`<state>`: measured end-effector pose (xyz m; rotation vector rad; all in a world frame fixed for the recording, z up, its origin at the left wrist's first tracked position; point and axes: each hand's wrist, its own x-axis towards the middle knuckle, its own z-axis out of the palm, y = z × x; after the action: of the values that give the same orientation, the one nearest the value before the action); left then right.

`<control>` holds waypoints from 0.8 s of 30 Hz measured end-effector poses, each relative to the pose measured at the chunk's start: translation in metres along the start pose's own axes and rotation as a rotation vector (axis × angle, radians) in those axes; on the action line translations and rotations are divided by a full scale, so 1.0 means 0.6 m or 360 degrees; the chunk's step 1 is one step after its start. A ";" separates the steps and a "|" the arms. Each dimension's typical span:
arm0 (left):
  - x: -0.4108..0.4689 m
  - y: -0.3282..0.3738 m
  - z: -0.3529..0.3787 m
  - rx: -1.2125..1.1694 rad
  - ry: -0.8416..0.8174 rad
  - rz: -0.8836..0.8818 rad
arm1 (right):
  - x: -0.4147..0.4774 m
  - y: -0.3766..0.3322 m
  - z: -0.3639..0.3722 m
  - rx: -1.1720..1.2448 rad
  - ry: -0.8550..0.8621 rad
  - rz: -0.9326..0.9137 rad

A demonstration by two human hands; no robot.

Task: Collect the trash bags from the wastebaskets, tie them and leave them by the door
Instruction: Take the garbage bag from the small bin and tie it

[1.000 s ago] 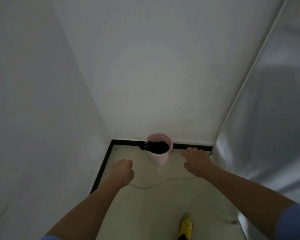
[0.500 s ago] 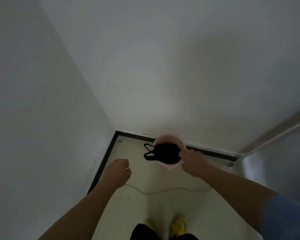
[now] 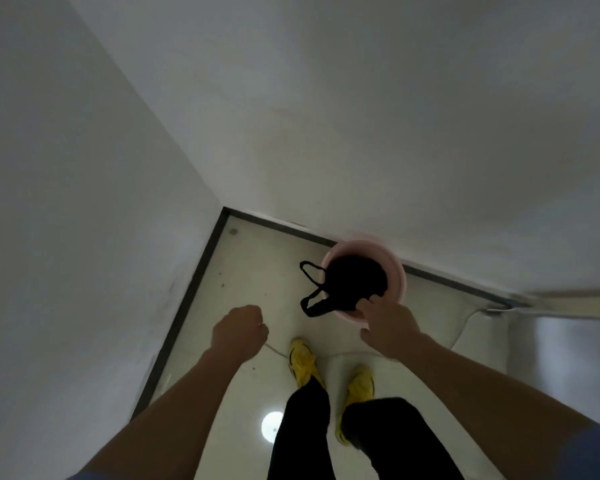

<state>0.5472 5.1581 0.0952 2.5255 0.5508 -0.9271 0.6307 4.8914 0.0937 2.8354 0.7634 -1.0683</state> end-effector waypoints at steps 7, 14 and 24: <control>0.185 -0.028 0.084 -0.0128 -0.0128 -0.0121 | 0.168 0.028 0.104 -0.0048 -0.0120 -0.0004; 0.386 -0.016 0.190 -0.0768 -0.0136 -0.0354 | 0.338 0.078 0.253 -0.0169 -0.0191 0.0034; 0.504 0.095 0.286 -0.1809 -0.0202 -0.0481 | 0.393 0.178 0.358 -0.0222 -0.0135 0.0098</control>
<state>0.6984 5.0949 -0.2169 1.3740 1.0557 -0.5802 0.6988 4.8615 -0.2341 2.6614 0.7097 -1.0738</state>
